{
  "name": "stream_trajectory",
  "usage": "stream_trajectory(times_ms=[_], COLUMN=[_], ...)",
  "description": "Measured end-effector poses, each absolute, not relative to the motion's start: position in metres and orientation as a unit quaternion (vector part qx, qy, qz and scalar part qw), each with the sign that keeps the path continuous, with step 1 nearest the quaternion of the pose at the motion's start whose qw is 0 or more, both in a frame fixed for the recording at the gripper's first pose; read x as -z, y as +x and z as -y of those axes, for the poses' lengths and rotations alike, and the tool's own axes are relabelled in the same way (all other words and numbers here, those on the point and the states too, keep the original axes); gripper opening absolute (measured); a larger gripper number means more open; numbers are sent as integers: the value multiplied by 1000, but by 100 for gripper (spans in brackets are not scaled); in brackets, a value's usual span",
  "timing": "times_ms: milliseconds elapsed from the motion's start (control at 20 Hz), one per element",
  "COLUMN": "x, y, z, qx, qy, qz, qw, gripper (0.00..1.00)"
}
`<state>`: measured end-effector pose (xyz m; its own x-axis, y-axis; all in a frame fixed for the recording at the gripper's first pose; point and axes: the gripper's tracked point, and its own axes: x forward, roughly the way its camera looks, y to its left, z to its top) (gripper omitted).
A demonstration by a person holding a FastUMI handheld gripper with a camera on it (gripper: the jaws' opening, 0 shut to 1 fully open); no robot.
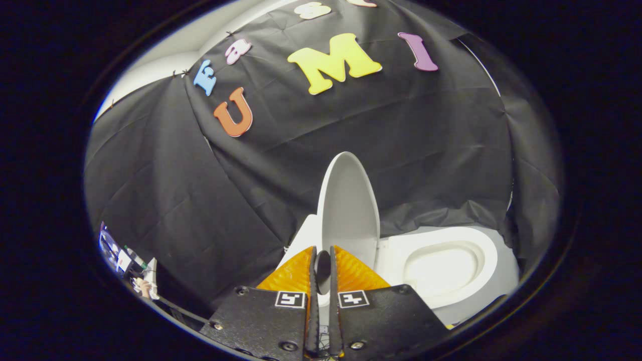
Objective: Open the toilet lid.
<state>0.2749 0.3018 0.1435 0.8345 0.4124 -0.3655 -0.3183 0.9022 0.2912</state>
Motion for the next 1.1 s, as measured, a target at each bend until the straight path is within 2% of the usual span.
stream_trajectory(times_ms=[1100], x=[-122], y=[281], z=[-385], qx=[-210], qy=[40], qz=[-229], qw=[950], gripper=[11])
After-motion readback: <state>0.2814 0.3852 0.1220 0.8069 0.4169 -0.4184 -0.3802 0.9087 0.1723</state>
